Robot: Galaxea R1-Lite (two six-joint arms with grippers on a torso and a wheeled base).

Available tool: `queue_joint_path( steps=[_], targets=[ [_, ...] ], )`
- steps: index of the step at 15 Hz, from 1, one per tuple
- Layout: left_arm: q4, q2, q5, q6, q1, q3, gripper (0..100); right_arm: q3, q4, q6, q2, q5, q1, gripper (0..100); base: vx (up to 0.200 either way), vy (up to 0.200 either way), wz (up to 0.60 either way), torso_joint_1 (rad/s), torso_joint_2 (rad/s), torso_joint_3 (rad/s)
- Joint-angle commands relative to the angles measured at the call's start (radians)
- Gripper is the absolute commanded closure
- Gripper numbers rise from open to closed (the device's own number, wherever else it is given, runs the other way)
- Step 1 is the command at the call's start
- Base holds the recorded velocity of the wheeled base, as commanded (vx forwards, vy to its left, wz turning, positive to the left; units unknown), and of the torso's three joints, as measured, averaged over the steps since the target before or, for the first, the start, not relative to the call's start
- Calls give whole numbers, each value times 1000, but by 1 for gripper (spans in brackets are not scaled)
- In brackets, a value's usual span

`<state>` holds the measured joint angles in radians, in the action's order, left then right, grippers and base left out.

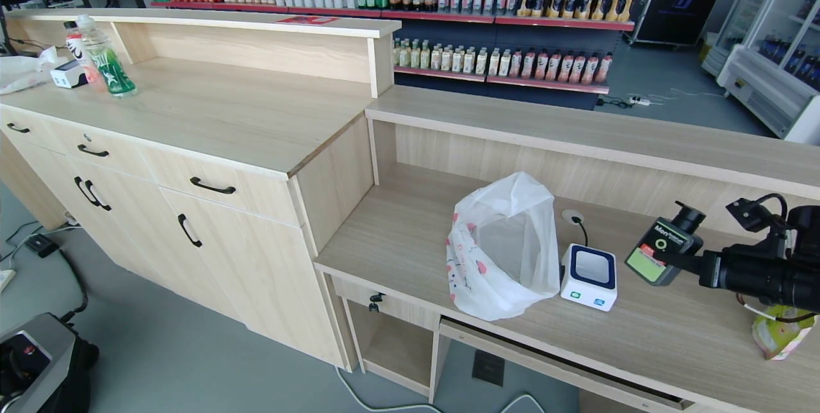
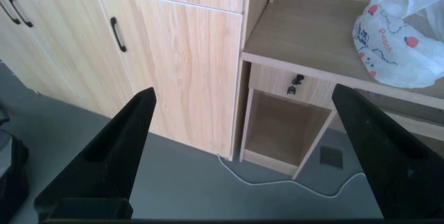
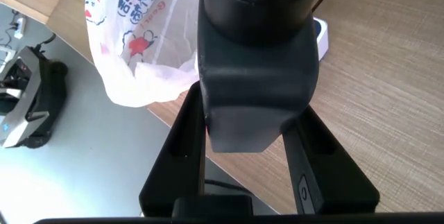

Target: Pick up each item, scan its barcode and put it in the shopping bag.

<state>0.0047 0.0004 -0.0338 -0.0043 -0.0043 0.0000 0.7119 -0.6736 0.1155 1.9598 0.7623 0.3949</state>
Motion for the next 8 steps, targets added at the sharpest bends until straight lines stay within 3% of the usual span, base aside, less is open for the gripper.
queue_joint_path(
  steps=[1,8],
  targets=[
    [0,1,0,0,0,0,0,8,-1,1,16,2,-28,100,0,0,0,0,0,0],
    [0,1,0,0,0,0,0,8,0,1,25,2,-28,100,0,0,0,0,0,0]
  ],
)
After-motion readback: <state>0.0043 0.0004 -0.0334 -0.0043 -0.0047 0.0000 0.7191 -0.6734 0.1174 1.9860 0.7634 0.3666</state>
